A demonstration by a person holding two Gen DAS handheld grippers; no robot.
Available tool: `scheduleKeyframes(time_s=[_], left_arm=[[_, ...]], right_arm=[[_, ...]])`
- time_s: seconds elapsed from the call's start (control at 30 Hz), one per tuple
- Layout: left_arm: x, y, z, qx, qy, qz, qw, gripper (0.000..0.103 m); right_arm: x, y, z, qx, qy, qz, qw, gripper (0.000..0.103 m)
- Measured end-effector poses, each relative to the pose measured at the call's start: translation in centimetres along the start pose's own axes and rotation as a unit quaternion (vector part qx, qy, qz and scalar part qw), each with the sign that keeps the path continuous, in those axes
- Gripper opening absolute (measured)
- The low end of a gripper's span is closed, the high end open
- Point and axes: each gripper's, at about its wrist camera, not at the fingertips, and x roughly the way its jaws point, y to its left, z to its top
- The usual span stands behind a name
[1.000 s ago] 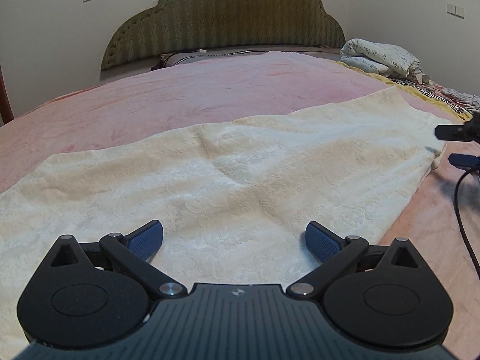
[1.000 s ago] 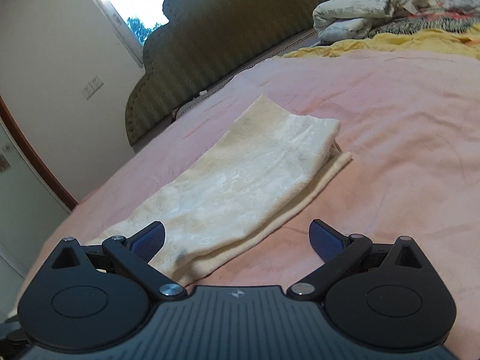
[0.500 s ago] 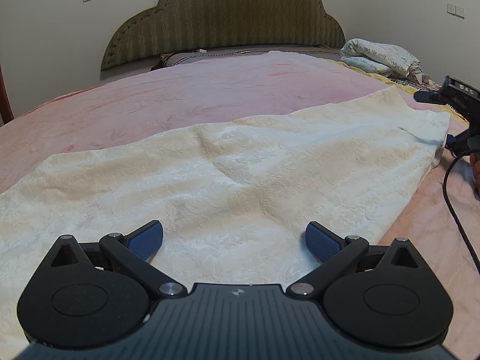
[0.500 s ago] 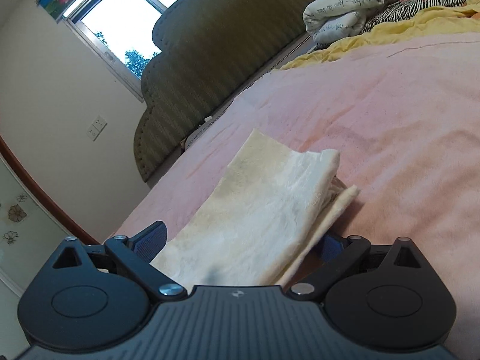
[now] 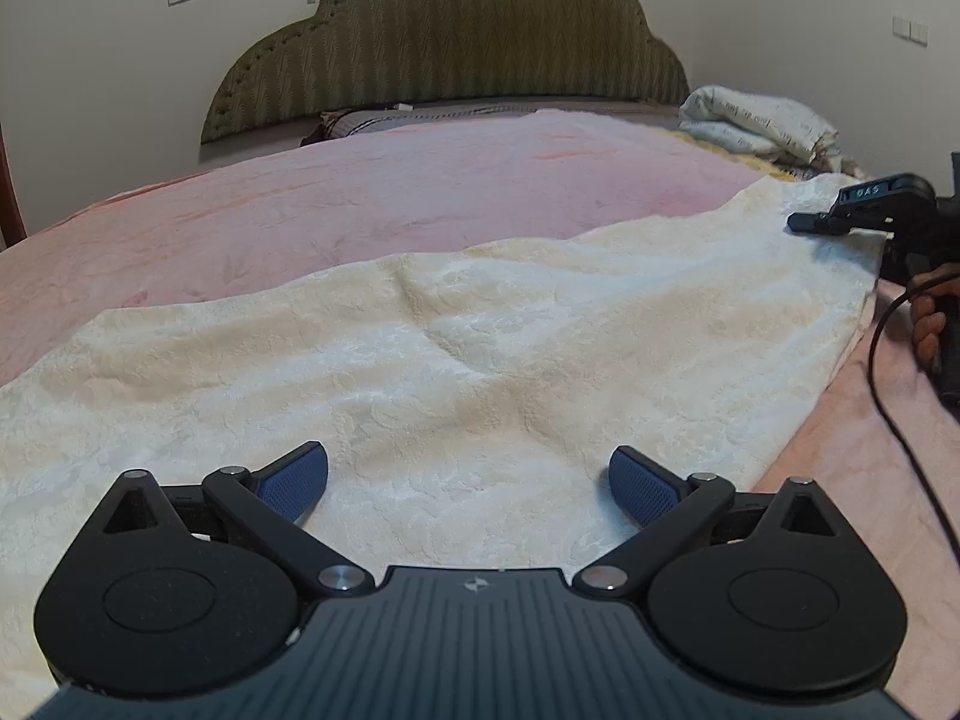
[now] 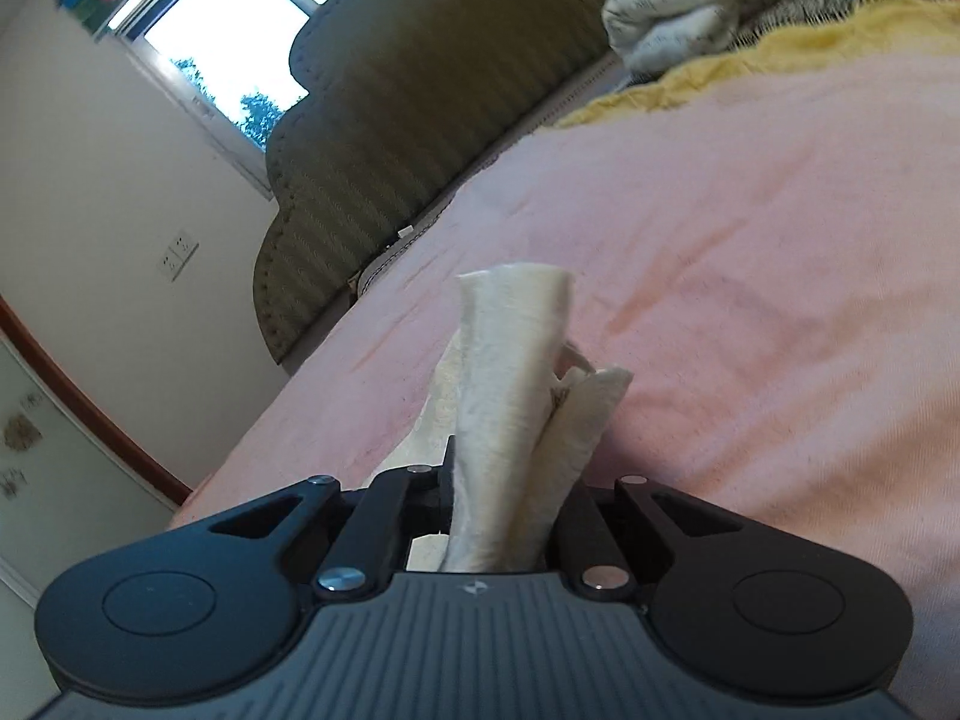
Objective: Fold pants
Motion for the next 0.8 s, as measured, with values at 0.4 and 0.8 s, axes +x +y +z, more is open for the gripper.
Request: scheduleKeyframes(time_s=[0.4, 0.8], left_arm=[[0.6, 7.3, 3.1, -0.397, -0.015, -0.322, 0.8592, 0.103], [6.9, 10.2, 0.3, -0.594, 0.040, -0.353, 0.7219, 0.098]], right_arm=[[-3.4, 15.9, -4.4, -0.338, -0.042, 0.037, 0.939, 0.007], [-4.1, 24.0, -17.4, -0.514, 0.018, 0.115, 0.850, 0.007]])
